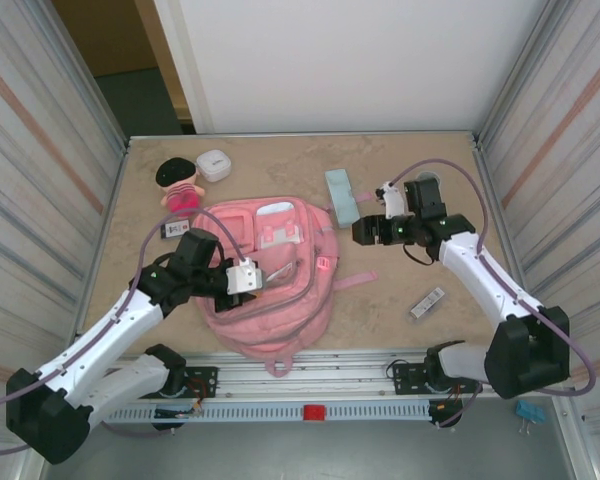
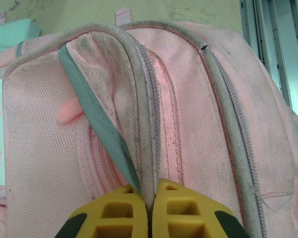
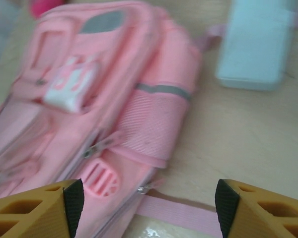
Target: Pack books, pencil case, and school supplies into a backpack
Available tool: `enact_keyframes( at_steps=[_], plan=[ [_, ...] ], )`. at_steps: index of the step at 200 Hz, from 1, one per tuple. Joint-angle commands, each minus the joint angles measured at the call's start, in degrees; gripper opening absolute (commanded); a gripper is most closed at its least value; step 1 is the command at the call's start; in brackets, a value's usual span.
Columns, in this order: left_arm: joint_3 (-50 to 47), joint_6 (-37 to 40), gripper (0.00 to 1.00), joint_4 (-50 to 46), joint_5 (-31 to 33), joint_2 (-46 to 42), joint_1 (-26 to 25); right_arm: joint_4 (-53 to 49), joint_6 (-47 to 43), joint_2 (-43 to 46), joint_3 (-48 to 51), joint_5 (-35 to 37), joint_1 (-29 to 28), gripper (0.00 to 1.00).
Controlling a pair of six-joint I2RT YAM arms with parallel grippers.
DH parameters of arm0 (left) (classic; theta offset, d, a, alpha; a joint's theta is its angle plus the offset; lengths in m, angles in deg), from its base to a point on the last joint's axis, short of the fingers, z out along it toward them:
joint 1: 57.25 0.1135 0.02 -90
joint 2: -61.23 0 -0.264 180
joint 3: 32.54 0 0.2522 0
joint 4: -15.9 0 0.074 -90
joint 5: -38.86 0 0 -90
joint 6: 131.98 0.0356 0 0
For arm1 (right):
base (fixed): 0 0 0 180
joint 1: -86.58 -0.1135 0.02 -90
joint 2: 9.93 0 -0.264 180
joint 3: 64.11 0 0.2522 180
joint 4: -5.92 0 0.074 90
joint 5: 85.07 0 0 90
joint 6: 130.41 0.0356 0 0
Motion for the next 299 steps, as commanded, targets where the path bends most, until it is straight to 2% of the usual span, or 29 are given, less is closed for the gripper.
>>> enact_keyframes(
  at_steps=[1,35,58,90,108,145,185,209,230,270,299],
  plan=[
    [0.6,3.8,0.0,3.6,-5.3,-2.2,0.2,10.8,-10.6,0.9,2.3,-12.3,-0.8,0.73],
    [-1.4,9.7,0.0,2.4,-1.8,-3.6,0.2,12.9,-12.5,-8.6,-0.8,-22.7,-1.9,0.73],
    [-3.0,12.0,0.0,2.3,-0.3,-4.5,0.4,12.2,-19.6,-14.4,-2.1,-25.4,-4.3,0.72],
    [-4.3,13.7,0.0,3.5,0.6,-5.5,0.7,8.4,-25.4,-23.8,-7.1,-30.5,-4.5,0.71],
    [-3.9,14.3,0.0,3.0,1.5,-5.5,0.9,4.8,-27.6,-27.8,-10.0,-33.7,-4.7,0.71],
    [-2.8,13.9,0.0,2.7,0.2,-5.1,1.9,5.6,-29.0,-34.3,-11.7,-35.3,-5.5,0.71],
    [-2.1,13.3,0.0,2.4,0.6,-5.5,2.0,2.6,-32.1,-36.0,-12.5,-33.8,-5.8,0.72],
    [-2.0,12.2,0.0,3.2,1.4,-6.4,2.1,-1.8,-33.9,-36.8,-13.5,-33.2,-6.0,0.69],
    [-2.0,11.8,0.0,3.7,1.4,-6.8,2.6,-5.8,-35.5,-35.5,-13.2,-32.7,-6.2,0.63],
    [-1.8,11.4,0.0,4.1,-0.1,-6.9,3.2,-6.2,-36.2,-33.6,-12.0,-34.2,-6.0,0.49],
    [-1.7,11.5,0.0,4.1,-0.2,-7.1,3.2,-6.4,-36.5,-35.8,-14.0,-35.2,-6.4,0.47]
  ],
)
